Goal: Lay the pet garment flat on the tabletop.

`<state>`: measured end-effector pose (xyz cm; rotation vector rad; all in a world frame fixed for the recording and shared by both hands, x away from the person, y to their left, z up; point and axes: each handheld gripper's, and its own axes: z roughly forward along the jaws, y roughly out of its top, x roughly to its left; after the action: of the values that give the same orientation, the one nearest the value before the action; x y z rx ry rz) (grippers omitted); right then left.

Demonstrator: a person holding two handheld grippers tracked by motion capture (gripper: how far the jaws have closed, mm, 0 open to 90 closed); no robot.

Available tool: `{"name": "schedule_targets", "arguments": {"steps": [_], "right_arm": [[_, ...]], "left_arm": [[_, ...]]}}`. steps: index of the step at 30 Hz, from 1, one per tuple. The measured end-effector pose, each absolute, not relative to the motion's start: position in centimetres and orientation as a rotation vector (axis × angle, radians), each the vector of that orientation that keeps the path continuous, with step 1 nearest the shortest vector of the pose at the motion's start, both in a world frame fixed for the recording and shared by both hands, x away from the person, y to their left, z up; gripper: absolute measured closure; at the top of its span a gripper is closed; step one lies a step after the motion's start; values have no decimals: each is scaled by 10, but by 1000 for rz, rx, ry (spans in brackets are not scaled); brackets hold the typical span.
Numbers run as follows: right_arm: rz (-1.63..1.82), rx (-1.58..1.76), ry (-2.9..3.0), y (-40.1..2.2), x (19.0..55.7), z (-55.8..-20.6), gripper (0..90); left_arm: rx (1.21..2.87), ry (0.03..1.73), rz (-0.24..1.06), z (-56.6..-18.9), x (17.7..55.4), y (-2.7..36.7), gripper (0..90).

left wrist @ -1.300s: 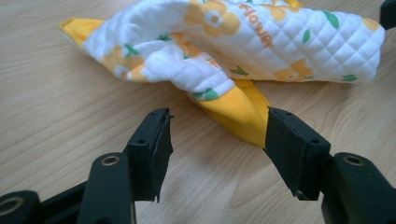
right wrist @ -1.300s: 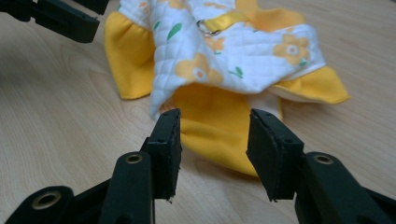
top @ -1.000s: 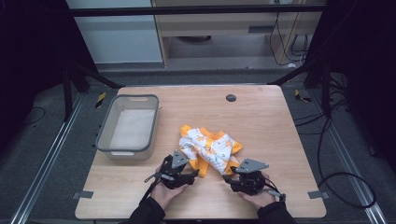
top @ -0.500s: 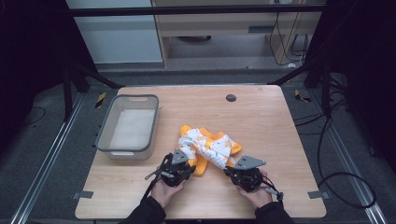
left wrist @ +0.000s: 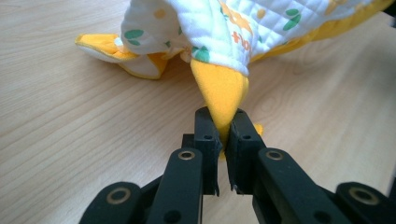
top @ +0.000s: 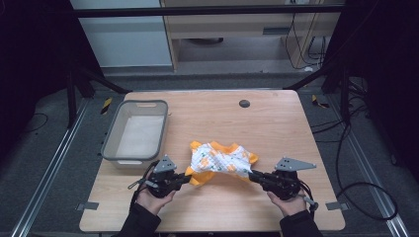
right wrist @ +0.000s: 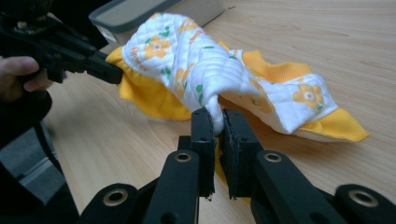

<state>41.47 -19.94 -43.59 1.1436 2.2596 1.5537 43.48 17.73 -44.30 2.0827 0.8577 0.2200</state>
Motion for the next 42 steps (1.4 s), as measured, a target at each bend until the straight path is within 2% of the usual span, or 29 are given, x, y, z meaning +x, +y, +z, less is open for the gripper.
{"name": "schedule_targets", "arguments": {"steps": [12, 16, 22, 27, 34, 35, 42], "right_arm": [[1707, 1173, 2255, -203, 417, -417, 831], [1655, 1243, 2226, -204, 430, -427, 822], [1424, 1260, 2161, -197, 451, -452, 804], [1245, 1137, 2120, -189, 460, -466, 723], [1240, 1138, 2102, -191, 459, -467, 633], [1257, 1127, 2080, -195, 455, -462, 589], [1243, 1043, 2061, -203, 431, -455, 468]], "left_arm": [[2061, 792, 217, -418, 431, 189, 822], [2087, 849, 229, -430, 441, 185, 806], [2175, 892, 345, -452, 455, 173, 751], [2172, 924, 438, -459, 461, 171, 691], [2167, 926, 460, -461, 458, 175, 601], [2165, 916, 483, -459, 454, 177, 583], [2138, 875, 557, -451, 439, 184, 497]]}}
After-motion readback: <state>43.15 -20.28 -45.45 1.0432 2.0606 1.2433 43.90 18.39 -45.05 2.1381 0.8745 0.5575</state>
